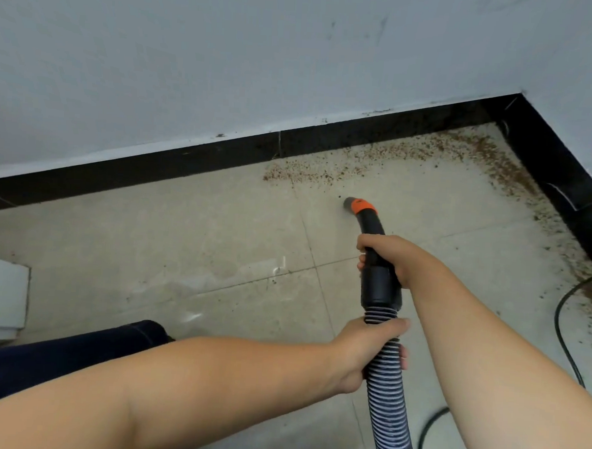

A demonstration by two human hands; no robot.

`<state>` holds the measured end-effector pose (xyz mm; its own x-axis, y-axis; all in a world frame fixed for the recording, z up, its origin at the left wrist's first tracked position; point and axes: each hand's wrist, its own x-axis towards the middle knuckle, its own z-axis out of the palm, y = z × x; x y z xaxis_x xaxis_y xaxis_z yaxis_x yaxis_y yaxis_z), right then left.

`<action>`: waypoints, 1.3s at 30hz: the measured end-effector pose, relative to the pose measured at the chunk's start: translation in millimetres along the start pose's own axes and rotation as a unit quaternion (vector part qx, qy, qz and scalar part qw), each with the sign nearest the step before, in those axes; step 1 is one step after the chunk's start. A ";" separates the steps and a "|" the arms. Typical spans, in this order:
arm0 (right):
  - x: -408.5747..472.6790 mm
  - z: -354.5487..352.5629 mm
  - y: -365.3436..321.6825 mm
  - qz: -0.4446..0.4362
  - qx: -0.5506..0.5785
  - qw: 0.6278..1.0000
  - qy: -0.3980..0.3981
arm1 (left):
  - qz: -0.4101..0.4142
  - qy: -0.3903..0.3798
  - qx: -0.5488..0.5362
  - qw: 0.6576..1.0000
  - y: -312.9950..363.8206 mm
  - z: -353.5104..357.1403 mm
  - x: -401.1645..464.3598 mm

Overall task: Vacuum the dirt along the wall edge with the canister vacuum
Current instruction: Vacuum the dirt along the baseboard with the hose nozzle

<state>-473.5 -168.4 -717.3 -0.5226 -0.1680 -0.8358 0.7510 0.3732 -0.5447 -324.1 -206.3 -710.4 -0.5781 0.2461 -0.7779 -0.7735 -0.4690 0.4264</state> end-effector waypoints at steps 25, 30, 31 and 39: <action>40.8 6.8 -37.6 -0.028 -0.017 0.998 0.053 | -0.034 0.035 -0.024 0.999 46.6 -11.8 28.1; 39.3 23.7 -34.6 -0.025 -0.065 0.998 0.012 | -0.028 0.040 -0.044 0.998 35.9 -18.4 24.3; 37.6 27.2 -33.8 -0.024 -0.074 0.997 0.000 | -0.024 0.044 -0.047 0.998 32.7 -18.5 23.1; 24.2 57.5 -24.2 -0.024 -0.142 0.986 -0.082 | -0.008 0.100 -0.099 0.990 11.4 -17.0 16.1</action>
<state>-481.1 -234.0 -728.3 -0.4653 -0.3287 -0.8219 0.5713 0.5976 -0.5625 -337.8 -222.1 -725.9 -0.4871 0.0911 -0.8686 -0.7053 -0.6275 0.3297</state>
